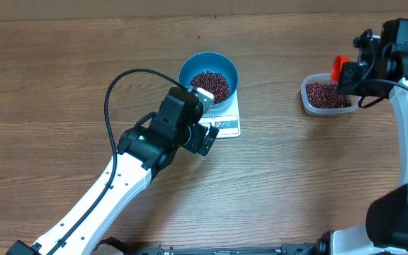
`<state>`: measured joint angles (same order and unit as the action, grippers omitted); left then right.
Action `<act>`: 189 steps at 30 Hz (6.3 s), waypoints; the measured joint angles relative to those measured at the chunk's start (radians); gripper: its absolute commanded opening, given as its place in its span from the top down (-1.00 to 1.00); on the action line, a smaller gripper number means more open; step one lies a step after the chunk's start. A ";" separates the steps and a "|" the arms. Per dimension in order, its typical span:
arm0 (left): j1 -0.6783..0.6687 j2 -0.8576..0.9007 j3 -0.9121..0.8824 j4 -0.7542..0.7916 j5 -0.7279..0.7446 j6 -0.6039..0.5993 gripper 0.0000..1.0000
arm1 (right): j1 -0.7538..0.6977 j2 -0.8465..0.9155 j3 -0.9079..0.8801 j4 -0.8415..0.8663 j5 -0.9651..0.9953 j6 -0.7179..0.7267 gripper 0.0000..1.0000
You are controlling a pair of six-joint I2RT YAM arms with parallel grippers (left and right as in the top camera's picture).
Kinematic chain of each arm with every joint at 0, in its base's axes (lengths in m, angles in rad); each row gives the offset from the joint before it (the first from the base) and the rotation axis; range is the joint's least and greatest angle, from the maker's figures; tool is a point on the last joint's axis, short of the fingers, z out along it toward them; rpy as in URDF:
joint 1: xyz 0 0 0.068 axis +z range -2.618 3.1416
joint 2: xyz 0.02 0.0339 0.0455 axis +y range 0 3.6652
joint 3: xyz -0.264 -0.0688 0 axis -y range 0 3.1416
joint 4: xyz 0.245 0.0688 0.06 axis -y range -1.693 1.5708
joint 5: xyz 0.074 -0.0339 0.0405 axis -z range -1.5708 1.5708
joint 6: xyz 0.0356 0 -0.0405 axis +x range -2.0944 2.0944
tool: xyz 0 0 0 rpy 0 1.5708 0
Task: Scoop item into bowl and weigh 150g on scale
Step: 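Move the empty scoop back to the bean tub, right gripper, then lower the red scoop into the beans to scoop again, right gripper, then drag the red scoop through the beans in the tub to fill it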
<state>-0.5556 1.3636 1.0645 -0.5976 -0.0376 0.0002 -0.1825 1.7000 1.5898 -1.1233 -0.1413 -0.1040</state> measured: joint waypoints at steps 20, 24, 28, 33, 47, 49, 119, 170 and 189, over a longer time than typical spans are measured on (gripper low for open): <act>0.000 0.000 0.000 0.000 0.000 0.000 -0.99 | 0.000 0.053 -0.019 -0.059 0.092 0.022 0.93; 0.000 0.000 0.000 0.000 0.000 0.000 -0.99 | 0.000 0.097 -0.019 -0.059 0.094 0.023 0.93; 0.000 0.000 0.000 0.000 0.000 0.000 -0.99 | 0.000 0.112 -0.019 -0.060 0.094 0.023 0.77; 0.000 0.000 0.000 0.000 0.000 0.000 -0.99 | 0.000 0.112 -0.019 -0.059 0.095 0.026 0.85; 0.000 0.000 0.000 0.000 0.000 0.000 -0.99 | 0.000 0.112 -0.019 -0.040 0.097 0.024 0.66; 0.000 0.000 0.000 0.000 0.000 0.000 -1.00 | 0.000 0.112 -0.019 -0.038 0.096 0.025 0.65; 0.000 0.000 0.000 0.000 0.000 0.000 -0.99 | 0.000 0.119 -0.019 -0.005 0.192 -0.264 0.93; 0.000 0.000 0.000 0.000 0.000 0.000 -0.99 | -0.008 0.208 -0.018 0.006 -0.129 -0.264 0.93; 0.000 0.000 0.000 0.000 0.000 0.000 -0.99 | -0.172 0.226 -0.018 0.008 -0.282 -0.303 0.93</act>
<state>-0.5556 1.3636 1.0645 -0.5980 -0.0380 0.0002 -0.3546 1.9259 1.5719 -1.1149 -0.4232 -0.4065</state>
